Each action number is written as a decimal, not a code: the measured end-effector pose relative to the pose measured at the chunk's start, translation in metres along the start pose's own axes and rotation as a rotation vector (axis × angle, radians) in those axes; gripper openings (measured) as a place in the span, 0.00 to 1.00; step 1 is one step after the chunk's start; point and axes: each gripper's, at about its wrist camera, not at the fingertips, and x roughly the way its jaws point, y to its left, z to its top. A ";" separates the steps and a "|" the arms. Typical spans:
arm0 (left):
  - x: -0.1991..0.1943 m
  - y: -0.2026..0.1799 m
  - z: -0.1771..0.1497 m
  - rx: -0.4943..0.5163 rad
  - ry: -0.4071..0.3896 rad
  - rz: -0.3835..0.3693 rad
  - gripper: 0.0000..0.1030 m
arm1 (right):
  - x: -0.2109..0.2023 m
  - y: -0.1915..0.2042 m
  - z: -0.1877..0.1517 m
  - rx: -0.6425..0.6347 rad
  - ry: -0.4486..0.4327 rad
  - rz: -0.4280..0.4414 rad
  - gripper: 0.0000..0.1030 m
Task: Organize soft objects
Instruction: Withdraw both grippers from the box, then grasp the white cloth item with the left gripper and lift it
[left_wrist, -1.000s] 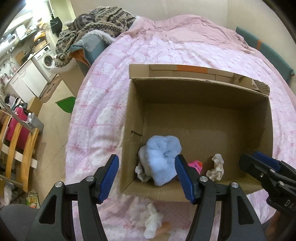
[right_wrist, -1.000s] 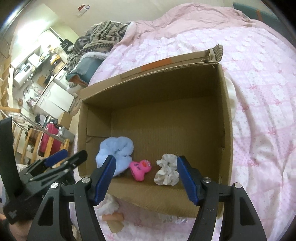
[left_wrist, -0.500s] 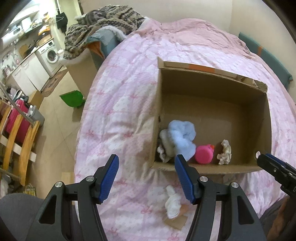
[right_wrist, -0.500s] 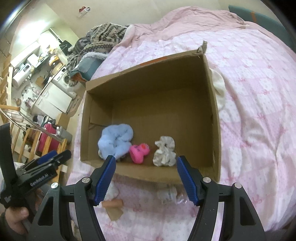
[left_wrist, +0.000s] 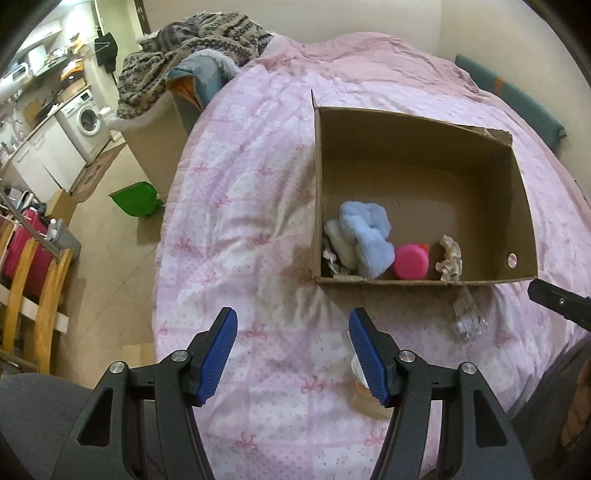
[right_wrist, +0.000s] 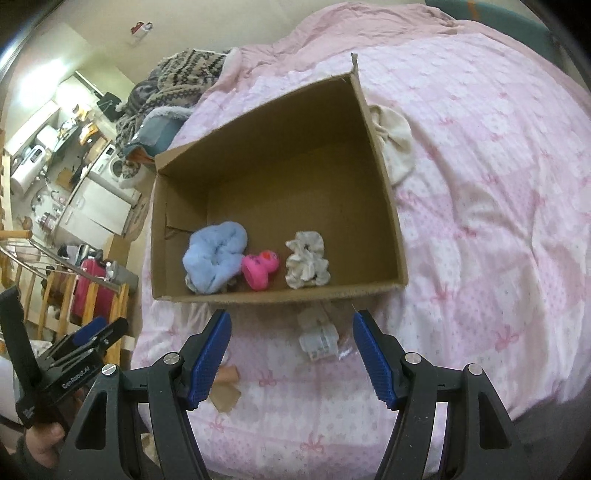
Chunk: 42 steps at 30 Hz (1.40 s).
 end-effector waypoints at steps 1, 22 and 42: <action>0.001 0.001 -0.001 -0.003 0.001 -0.004 0.59 | 0.000 0.001 -0.003 -0.002 0.001 -0.011 0.70; 0.061 0.002 -0.028 -0.159 0.234 -0.275 0.68 | 0.046 -0.008 -0.023 0.086 0.130 -0.080 0.70; 0.104 -0.034 -0.015 -0.105 0.315 -0.311 0.17 | 0.041 -0.022 -0.021 0.124 0.129 -0.084 0.70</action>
